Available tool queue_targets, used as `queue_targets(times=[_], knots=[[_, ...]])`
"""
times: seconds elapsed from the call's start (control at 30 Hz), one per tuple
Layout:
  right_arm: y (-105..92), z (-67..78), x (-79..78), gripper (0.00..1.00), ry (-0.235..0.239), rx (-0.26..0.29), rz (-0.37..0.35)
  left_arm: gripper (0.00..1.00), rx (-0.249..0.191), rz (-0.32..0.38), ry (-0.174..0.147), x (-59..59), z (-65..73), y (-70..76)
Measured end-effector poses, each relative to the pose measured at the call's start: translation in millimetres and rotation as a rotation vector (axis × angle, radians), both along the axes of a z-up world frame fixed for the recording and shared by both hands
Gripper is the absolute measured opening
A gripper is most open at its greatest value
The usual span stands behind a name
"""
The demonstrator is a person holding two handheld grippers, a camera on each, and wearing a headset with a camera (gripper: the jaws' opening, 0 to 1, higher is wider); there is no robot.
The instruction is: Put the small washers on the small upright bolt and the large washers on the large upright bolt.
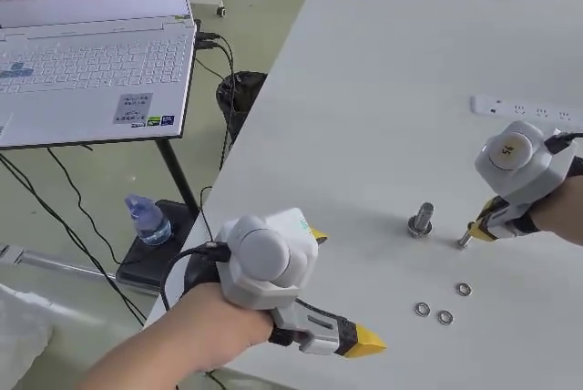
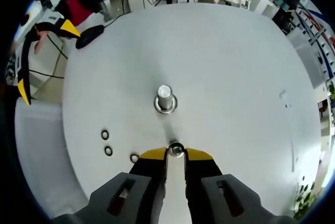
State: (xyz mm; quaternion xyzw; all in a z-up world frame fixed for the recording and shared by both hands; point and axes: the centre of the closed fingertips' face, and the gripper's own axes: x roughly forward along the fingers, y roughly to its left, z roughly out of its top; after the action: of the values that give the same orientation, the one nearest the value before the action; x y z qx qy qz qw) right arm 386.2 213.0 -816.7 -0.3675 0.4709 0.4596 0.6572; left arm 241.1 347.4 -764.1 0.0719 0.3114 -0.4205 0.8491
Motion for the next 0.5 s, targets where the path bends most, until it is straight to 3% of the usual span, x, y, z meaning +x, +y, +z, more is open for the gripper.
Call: queue_targets(times=[0.5], knots=[[0.1,-16.3,-1.5,0.13,0.017,-0.028,0.017,0.89,-0.014,0.004,-0.003,3.5,2.9,-1.1]])
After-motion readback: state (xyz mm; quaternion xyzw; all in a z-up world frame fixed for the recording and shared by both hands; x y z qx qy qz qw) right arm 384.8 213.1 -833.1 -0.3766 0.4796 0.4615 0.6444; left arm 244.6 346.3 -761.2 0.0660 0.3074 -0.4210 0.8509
